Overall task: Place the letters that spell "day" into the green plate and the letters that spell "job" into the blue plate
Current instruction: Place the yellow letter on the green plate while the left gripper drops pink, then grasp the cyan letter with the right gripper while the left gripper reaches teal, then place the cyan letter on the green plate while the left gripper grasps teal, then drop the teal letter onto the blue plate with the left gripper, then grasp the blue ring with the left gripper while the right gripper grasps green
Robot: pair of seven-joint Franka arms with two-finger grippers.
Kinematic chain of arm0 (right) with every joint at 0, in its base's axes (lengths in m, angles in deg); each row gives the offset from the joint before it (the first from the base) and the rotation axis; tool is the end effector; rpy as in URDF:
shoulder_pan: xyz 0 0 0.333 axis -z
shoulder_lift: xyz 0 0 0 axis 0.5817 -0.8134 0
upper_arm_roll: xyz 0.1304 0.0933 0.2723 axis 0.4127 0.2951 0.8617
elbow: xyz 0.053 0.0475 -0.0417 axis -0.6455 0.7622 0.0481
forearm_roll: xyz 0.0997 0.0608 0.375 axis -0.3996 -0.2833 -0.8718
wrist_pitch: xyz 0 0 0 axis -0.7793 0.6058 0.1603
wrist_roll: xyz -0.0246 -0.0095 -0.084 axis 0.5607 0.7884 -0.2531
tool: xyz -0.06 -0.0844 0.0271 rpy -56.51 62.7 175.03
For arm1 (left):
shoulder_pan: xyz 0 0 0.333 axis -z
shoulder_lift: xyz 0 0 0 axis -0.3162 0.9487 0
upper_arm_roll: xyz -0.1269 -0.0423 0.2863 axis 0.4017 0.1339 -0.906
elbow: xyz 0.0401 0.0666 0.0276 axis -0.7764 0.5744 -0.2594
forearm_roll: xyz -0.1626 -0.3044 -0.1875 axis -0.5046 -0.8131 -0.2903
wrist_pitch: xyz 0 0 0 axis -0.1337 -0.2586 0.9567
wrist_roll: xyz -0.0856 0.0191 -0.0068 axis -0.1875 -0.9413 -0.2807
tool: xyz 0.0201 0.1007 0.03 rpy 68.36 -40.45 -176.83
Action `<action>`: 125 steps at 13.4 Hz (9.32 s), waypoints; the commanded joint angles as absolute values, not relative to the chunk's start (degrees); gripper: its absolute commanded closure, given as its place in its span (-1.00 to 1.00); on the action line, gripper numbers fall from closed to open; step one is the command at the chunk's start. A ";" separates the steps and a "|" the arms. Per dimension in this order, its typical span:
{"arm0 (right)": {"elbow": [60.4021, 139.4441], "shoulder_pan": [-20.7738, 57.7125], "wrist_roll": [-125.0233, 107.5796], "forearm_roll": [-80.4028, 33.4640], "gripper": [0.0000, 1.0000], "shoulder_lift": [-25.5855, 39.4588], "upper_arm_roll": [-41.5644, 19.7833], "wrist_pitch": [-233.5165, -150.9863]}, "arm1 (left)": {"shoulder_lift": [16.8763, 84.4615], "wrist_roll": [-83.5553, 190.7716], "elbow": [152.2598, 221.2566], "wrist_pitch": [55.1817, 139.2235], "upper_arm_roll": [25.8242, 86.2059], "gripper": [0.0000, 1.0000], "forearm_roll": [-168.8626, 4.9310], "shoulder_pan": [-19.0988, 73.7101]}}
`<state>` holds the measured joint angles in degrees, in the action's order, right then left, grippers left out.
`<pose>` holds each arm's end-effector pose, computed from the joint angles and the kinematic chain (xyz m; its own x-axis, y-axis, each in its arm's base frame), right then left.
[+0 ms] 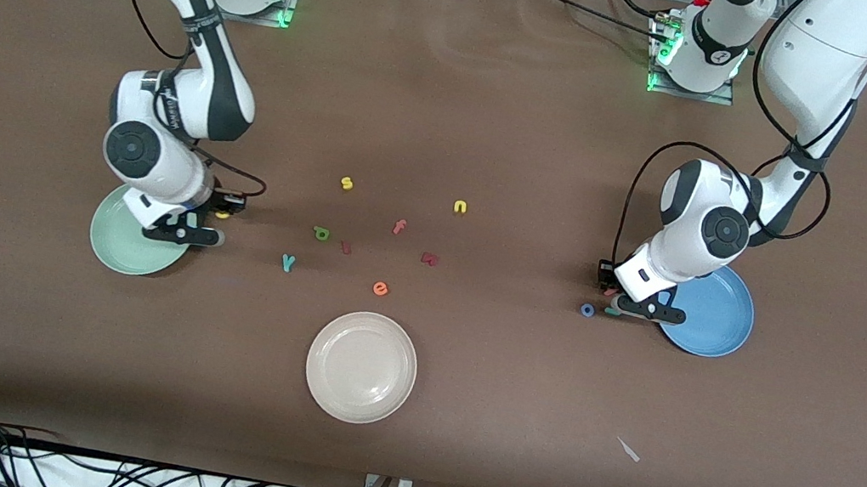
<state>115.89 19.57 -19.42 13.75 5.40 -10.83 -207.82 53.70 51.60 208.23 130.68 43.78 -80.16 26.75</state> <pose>0.5799 0.1094 0.2258 0.9849 0.0901 -0.1478 0.0995 -0.9933 0.0580 0.5612 -0.1407 0.1764 0.9987 -0.0505 -0.0029 -0.0499 -0.9923 0.1133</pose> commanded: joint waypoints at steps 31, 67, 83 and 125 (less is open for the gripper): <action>94.33 18.17 -45.75 11.27 -1.00 -11.08 -1.22 -208.99 | 55.09 39.51 199.63 128.73 43.05 -0.72 -82.47 25.55; 91.25 18.25 -36.19 13.73 0.74 -8.99 -3.24 -194.87 | 58.62 21.67 201.66 131.48 39.63 -0.26 -73.50 28.45; 120.60 18.52 3.63 19.00 0.74 7.99 -20.02 -216.35 | 59.32 22.20 200.42 131.56 39.18 0.08 -73.68 29.95; 106.98 7.79 -47.15 13.46 -0.24 -5.46 -5.27 -216.90 | 58.44 39.86 199.55 132.42 38.22 -0.61 -85.72 36.27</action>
<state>107.88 7.97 -47.47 13.88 -4.83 -5.30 -216.17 56.61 39.98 200.84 130.05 39.06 -84.43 35.20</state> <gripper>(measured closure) 0.361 0.189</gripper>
